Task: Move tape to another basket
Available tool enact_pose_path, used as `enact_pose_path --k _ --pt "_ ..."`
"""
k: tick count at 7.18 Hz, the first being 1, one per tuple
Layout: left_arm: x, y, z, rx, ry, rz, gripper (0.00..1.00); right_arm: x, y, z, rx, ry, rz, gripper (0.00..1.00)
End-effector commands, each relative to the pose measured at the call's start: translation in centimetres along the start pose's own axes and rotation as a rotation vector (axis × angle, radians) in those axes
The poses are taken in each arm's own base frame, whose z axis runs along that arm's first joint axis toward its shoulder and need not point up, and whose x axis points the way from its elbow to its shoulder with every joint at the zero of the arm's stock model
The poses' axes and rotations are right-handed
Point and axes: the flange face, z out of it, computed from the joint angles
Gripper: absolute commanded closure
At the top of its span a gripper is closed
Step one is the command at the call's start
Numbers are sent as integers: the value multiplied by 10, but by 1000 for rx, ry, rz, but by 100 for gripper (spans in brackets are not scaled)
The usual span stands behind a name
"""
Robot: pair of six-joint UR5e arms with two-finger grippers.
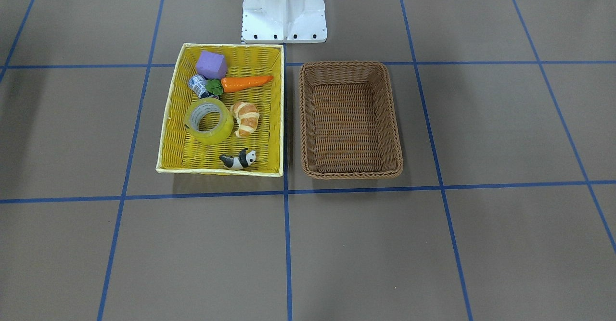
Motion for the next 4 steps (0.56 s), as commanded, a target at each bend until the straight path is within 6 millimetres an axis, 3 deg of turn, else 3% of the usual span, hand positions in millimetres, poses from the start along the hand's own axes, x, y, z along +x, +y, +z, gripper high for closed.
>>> enact_pose_path --k 1,3,4 --pt "19 -25 -21 50 -2 52 1 -13 -20 -15 145 7 -135 0" --pt "37 -61 -41 148 -26 144 1 -34 -34 -37 227 -4 -136 0" --pt "35 -55 -40 149 -20 150 1 -38 -33 -41 248 -16 -146 0"
